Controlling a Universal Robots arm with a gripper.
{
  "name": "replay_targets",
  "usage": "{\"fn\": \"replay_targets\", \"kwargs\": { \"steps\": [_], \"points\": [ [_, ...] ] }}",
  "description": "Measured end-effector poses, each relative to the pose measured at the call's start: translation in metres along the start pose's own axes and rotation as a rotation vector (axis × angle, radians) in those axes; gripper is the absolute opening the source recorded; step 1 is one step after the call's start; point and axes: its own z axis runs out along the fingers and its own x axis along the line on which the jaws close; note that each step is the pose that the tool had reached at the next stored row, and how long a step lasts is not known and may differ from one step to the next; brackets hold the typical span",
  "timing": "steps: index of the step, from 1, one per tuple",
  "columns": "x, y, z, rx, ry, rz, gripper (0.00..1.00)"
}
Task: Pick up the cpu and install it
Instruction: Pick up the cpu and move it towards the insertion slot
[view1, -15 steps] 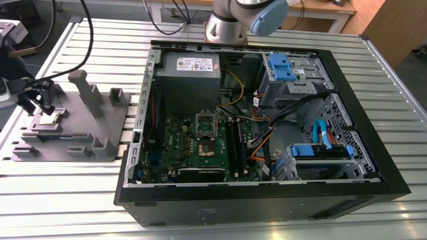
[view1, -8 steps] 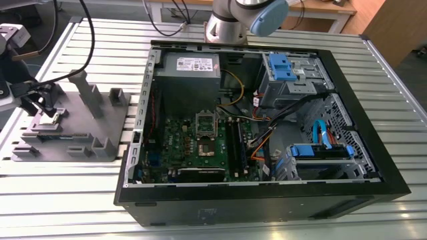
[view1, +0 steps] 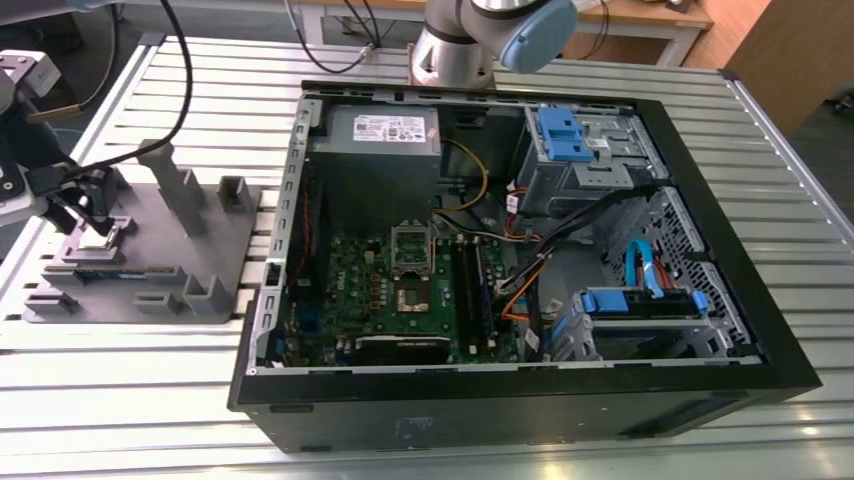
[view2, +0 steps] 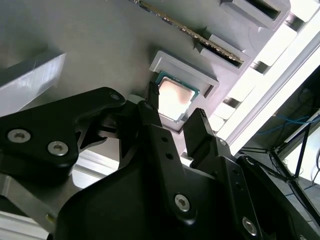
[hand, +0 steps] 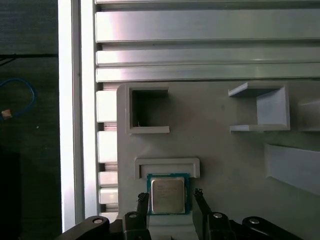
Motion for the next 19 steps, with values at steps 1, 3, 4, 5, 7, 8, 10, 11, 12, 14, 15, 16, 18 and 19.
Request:
{"fn": "replay_targets", "kwargs": {
  "steps": [1, 3, 4, 5, 7, 8, 10, 11, 12, 14, 15, 16, 18, 19],
  "points": [
    [0.0000, 0.0000, 0.0005, -0.0002, 0.0000, -0.003, 0.47],
    [0.0000, 0.0000, 0.0011, -0.0002, 0.0003, -0.010, 0.47],
    [0.0000, 0.0000, 0.0010, -0.0002, 0.0004, -0.010, 0.47],
    [0.0000, -0.0001, 0.0010, -0.0002, 0.0005, -0.010, 0.47],
    [0.0000, 0.0000, 0.0011, -0.0002, 0.0004, -0.010, 0.47],
    [0.0000, -0.0001, 0.0011, -0.0002, 0.0004, -0.010, 0.47],
    [0.0000, -0.0001, 0.0011, -0.0002, 0.0004, -0.010, 0.48],
    [0.0000, -0.0001, 0.0011, -0.0003, 0.0003, -0.010, 0.48],
    [0.0000, -0.0001, 0.0011, -0.0002, 0.0003, -0.011, 0.54],
    [0.0000, -0.0001, 0.0013, -0.0002, 0.0003, -0.011, 0.54],
    [0.0000, -0.0001, 0.0019, -0.0005, 0.0001, -0.013, 0.54],
    [0.0000, 0.0000, 0.0025, -0.0006, 0.0001, -0.016, 0.54],
    [0.0001, -0.0002, 0.0042, -0.0004, 0.0006, -0.021, 0.54],
    [0.0001, -0.0002, 0.0052, -0.0005, 0.0006, -0.022, 0.54]
  ]
}}
